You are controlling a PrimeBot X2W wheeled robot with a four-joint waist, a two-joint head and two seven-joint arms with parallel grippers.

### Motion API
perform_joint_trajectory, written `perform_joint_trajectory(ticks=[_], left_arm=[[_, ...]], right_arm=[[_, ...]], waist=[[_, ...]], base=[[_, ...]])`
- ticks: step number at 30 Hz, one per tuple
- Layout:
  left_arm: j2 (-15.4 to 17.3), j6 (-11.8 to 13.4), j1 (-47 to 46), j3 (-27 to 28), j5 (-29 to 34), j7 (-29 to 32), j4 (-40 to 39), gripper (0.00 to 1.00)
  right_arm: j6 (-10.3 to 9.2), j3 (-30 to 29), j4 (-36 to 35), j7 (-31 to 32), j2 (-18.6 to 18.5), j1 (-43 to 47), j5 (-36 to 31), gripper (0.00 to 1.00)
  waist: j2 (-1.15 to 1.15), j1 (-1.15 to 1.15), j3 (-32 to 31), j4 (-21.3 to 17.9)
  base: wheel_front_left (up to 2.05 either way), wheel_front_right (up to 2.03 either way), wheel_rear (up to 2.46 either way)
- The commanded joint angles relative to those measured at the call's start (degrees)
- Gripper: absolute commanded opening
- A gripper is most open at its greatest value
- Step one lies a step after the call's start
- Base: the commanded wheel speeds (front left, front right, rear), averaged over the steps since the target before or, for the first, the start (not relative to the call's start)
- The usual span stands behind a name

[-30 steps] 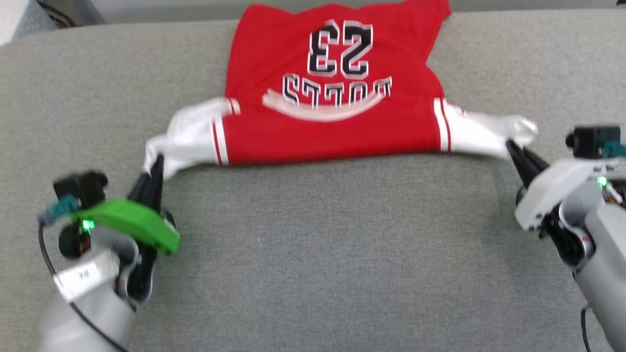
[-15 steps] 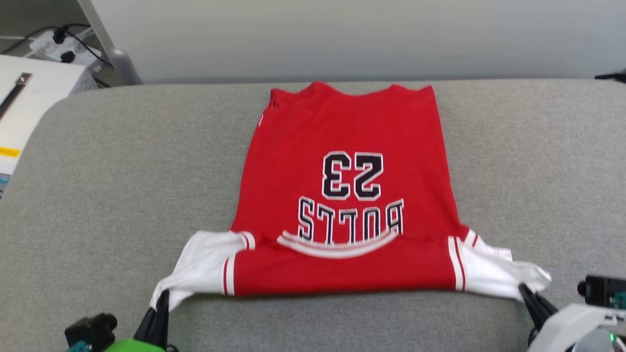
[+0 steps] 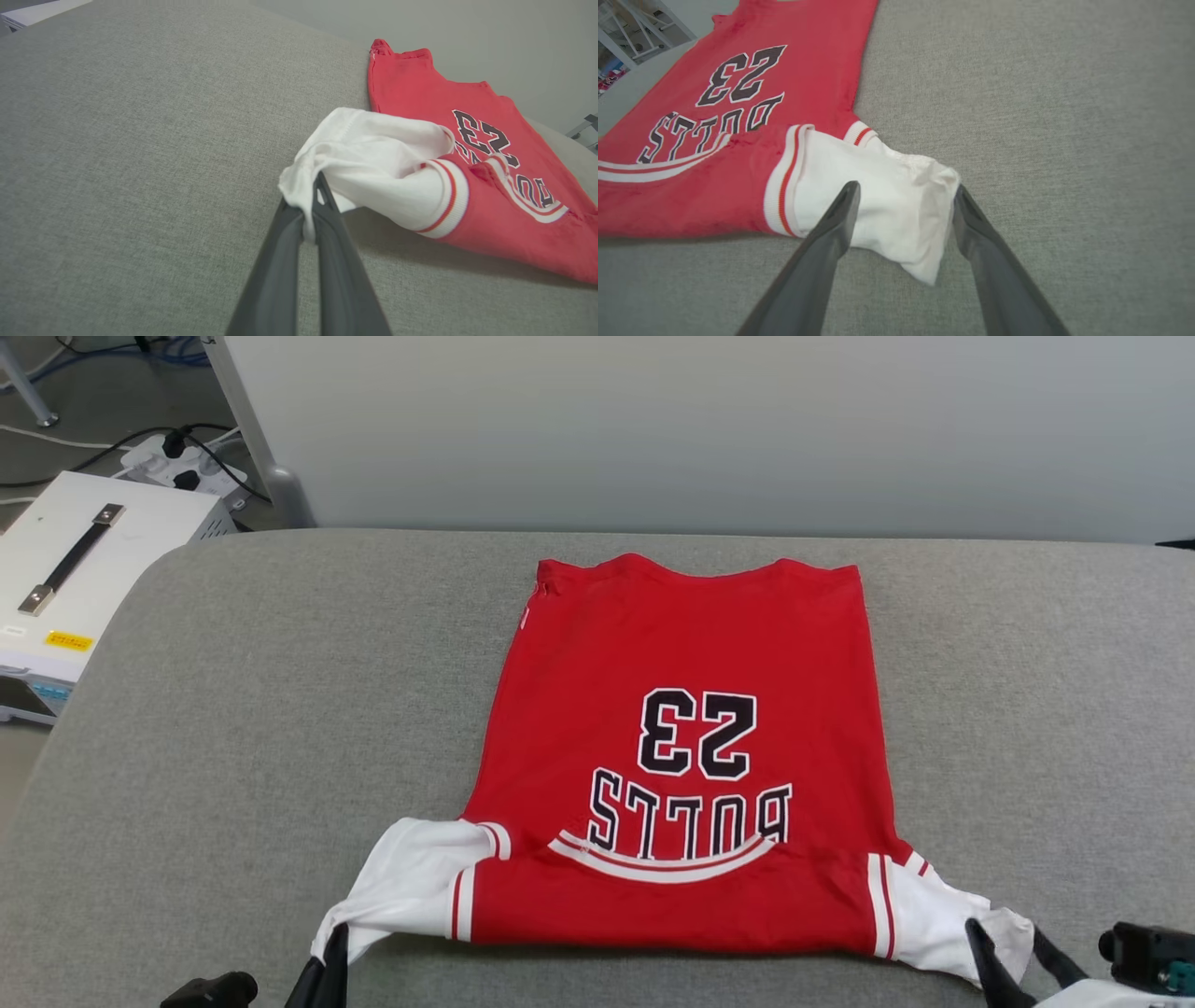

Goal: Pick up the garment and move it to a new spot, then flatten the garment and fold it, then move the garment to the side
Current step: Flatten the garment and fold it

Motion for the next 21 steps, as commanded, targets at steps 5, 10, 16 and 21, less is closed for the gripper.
perform_joint_trajectory(ticks=[5,10,16,21], left_arm=[[-1.1,-0.3,-2.4,1.2,2.9,-0.3,-0.7,0.0],[-2.4,-1.5,-5.6,1.3,5.6,-0.3,-1.8,0.0],[-4.5,-3.1,-9.9,0.5,8.1,-0.3,-3.4,0.0],[-6.4,-4.4,-14.0,-0.5,10.2,-0.3,-4.3,0.0]], right_arm=[[-0.04,-3.9,-1.7,-1.6,1.1,-5.6,-2.0,1.0],[-0.04,-7.0,2.9,-0.3,-0.4,-16.4,-2.8,1.0],[-0.04,-6.9,10.7,4.8,-4.5,-30.5,-2.3,1.0],[-0.04,-5.7,19.5,11.9,-8.3,-43.4,-1.7,1.0]], waist=[[0.0,0.01,1.5,1.5],[0.0,0.01,4.3,4.0],[0.0,0.01,9.6,7.5],[0.0,0.01,14.1,10.3]], base=[[0.0,0.0,0.0],[0.0,0.0,0.0],[0.0,0.0,0.0],[0.0,0.0,0.0]])
